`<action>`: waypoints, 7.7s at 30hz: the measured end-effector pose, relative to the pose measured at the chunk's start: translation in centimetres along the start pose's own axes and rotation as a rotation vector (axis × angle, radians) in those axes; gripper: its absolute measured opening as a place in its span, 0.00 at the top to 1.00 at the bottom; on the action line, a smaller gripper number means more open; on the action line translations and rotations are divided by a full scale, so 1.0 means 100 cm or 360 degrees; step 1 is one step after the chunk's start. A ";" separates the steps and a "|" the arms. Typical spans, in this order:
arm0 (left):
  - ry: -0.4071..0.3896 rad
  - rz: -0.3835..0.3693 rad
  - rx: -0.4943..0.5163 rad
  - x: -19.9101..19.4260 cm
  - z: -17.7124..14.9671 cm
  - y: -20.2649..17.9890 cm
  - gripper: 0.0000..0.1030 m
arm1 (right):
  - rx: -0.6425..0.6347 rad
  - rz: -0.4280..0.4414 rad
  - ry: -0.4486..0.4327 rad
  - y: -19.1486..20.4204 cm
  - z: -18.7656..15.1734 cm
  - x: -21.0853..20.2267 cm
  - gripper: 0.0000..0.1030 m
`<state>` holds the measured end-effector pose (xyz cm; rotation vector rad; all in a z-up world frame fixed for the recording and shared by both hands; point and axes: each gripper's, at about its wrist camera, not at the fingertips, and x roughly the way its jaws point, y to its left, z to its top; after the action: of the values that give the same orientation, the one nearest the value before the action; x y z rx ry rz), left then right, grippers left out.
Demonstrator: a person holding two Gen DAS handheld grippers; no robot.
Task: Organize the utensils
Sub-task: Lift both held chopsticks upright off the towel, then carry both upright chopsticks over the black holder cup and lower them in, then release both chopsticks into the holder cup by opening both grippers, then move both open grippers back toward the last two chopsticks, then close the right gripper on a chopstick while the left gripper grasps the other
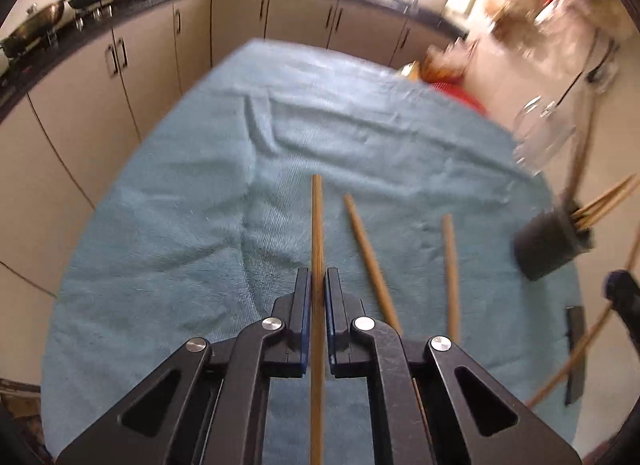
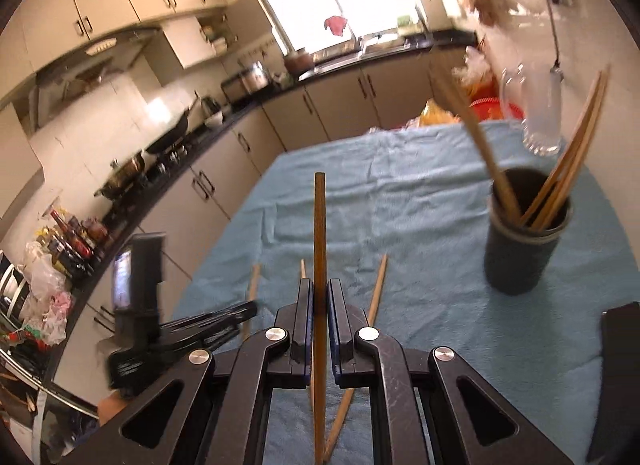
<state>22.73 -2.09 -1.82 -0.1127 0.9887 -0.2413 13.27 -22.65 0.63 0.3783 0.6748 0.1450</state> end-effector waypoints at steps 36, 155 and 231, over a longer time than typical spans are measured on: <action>-0.0494 -0.0219 0.0131 -0.157 -0.058 -0.035 0.94 | -0.0008 -0.0030 -0.0421 0.014 -0.048 -0.131 0.93; -0.0509 -0.0563 0.0238 -0.061 0.082 -0.192 0.35 | 0.0543 -0.0472 -0.0709 -0.167 0.062 -0.129 0.34; -0.0175 -0.0024 -0.0083 0.010 -0.059 0.015 0.21 | 0.0145 -0.0295 0.0487 -0.041 -0.009 0.131 0.93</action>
<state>18.52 -0.79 -6.21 -0.1793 0.8856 -0.2210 22.86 -22.86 -9.21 0.3826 1.0169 -0.0057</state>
